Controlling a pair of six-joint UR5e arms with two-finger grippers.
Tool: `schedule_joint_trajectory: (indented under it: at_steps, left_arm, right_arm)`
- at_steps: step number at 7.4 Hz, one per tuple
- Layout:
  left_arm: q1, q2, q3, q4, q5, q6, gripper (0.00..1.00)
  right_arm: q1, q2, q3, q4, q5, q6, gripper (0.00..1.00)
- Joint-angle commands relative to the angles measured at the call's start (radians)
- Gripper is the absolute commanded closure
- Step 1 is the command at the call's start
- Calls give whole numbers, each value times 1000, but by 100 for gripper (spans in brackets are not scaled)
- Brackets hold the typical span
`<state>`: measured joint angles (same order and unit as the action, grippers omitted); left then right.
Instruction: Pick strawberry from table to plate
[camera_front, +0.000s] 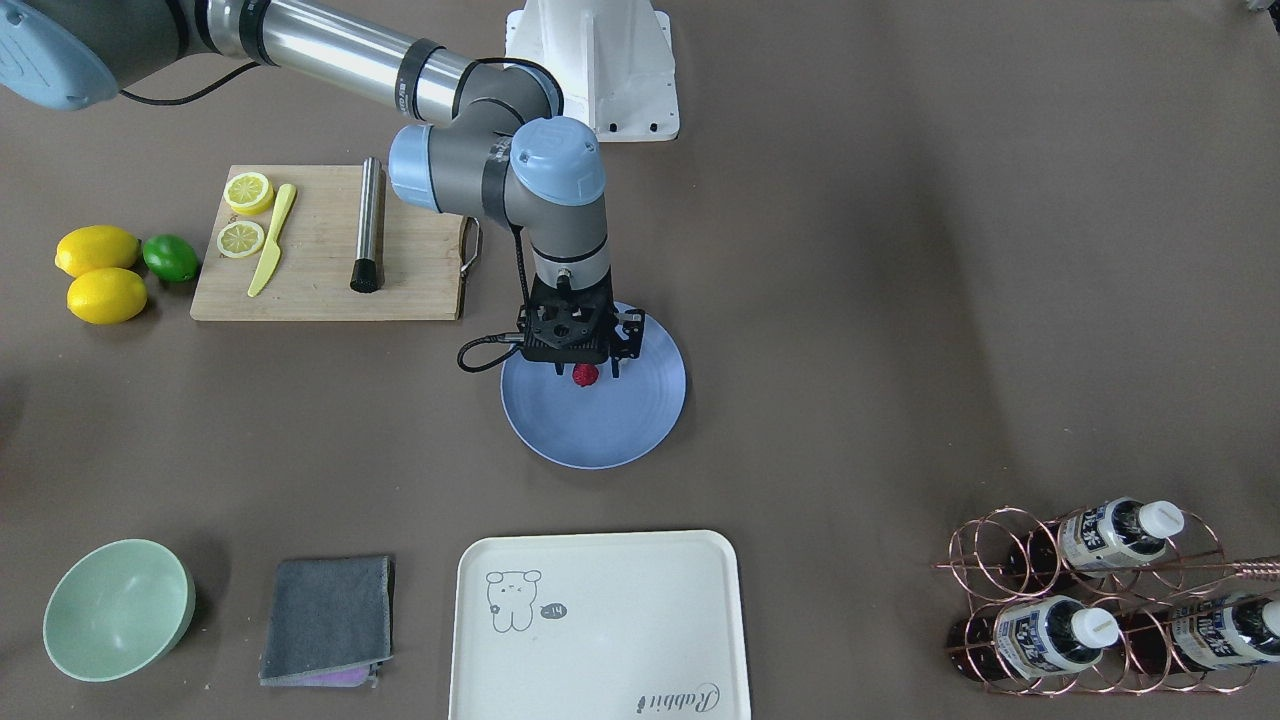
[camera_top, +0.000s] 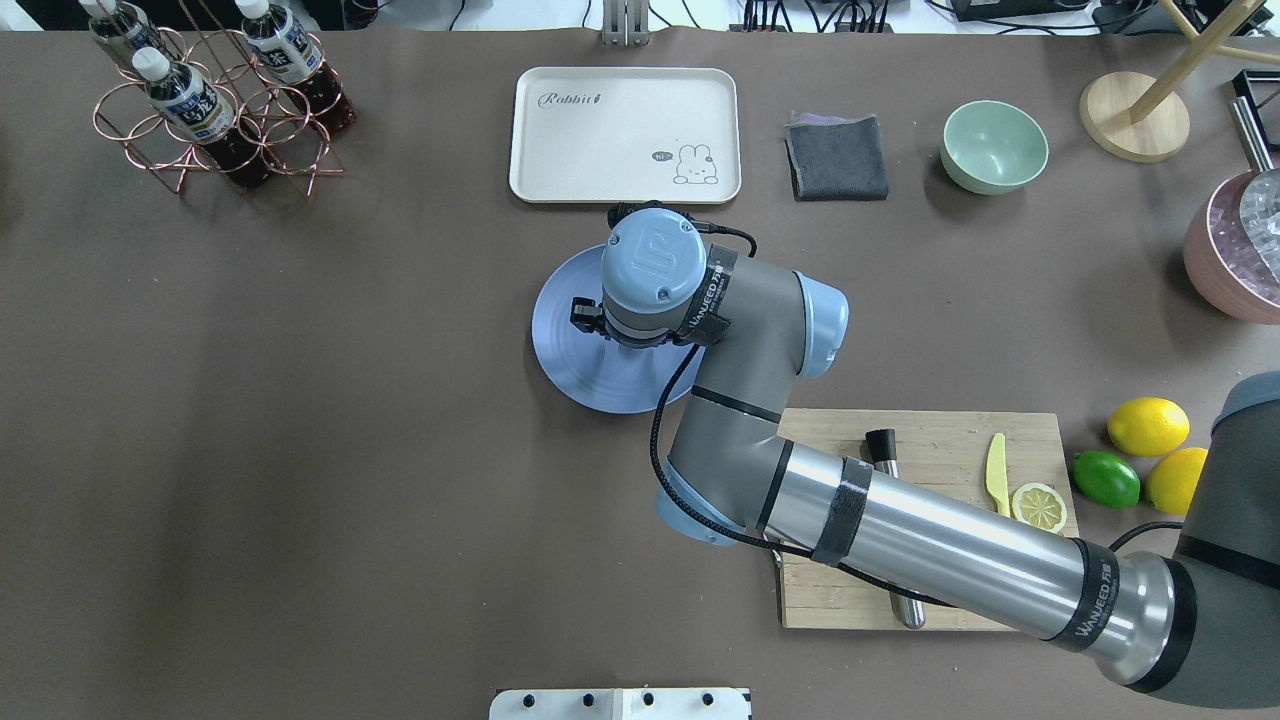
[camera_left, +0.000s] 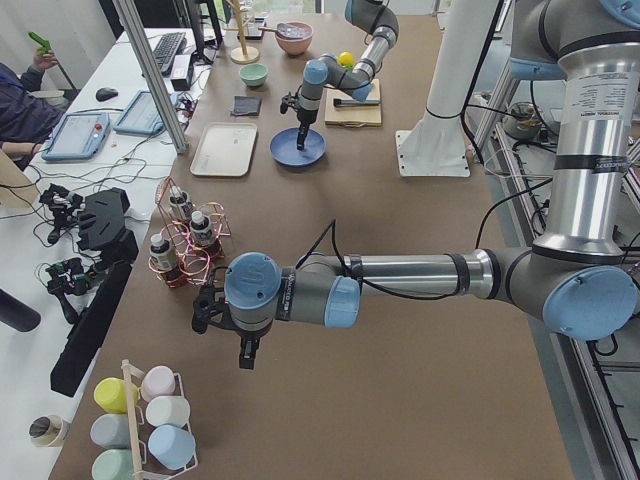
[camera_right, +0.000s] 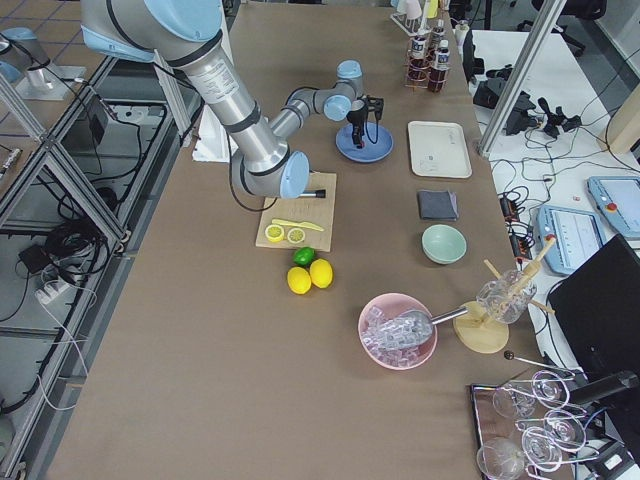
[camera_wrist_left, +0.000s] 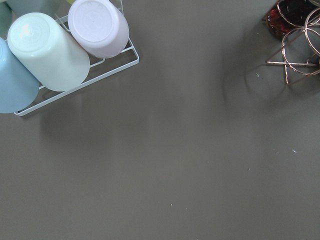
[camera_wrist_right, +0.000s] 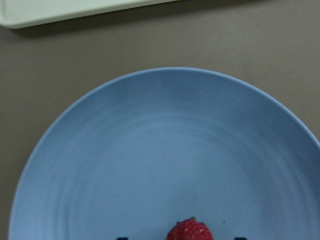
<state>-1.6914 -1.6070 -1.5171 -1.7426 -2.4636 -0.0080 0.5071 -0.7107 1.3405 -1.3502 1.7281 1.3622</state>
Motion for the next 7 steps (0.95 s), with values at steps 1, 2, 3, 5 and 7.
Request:
schedule_joint_trajectory:
  at_steps: [1,2,3,5,7]
  left_arm:
    - [-1,1,-2,0,-2,0,2]
    - [-1,-1,-8,0,-3,0,2]
    - [-1,-1,-11,0,-11,0,2]
    - [1,8,-11,2,-14,-1,2]
    - [-1,7,-34,3,-14,-1,2]
  right_arm:
    - [46,20,11,-6,34,-5,0]
    - [101,14,16,-10,100,-49,0]
    - [163,-13,23,-12,146,-108,0]
    - [322,-97,67,-56,273,-283,0]
    - [498,-232,143,-136,358,-592,0]
